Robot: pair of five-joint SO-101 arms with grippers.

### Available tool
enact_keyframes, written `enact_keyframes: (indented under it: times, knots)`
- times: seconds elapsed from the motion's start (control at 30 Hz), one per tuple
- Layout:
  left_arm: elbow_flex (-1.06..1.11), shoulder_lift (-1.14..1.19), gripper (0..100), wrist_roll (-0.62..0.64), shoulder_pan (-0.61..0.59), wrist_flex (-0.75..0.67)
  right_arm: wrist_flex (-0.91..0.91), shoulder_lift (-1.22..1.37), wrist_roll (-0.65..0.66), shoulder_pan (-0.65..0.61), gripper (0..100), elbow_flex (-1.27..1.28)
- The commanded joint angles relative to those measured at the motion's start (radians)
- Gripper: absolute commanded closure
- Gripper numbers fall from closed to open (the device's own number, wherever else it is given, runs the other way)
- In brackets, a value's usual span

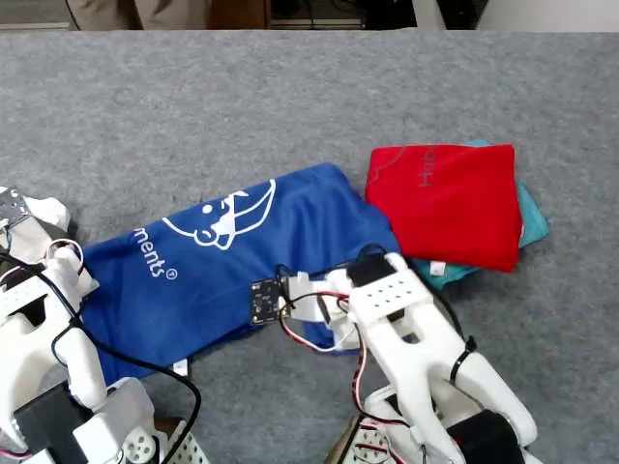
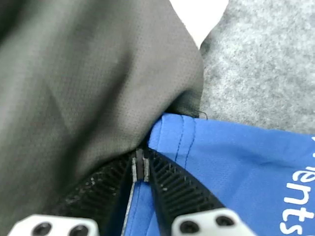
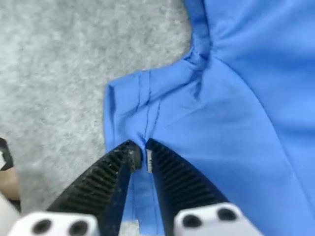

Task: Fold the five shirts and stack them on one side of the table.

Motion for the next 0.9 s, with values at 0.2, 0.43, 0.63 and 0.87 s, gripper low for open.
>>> enact_keyframes:
  times: [0.2,0.43,0.63,0.87]
  knots:
    - [0.0,-0.024,98,0.0,0.008,-0.014,0.095,0.002,-0.008,-0.053,96.0,-0.074]
    - [0.0,-0.024,98,0.0,0.008,-0.014,0.086,0.008,-0.014,-0.13,95.6,-0.045]
    - [0.002,-0.024,98,0.0,0.008,-0.014,0.029,0.01,-0.009,-0.05,78.7,-0.016]
    - [0.002,-0.024,98,0.0,0.008,-0.012,0.035,0.01,0.008,-0.036,67.7,0.024]
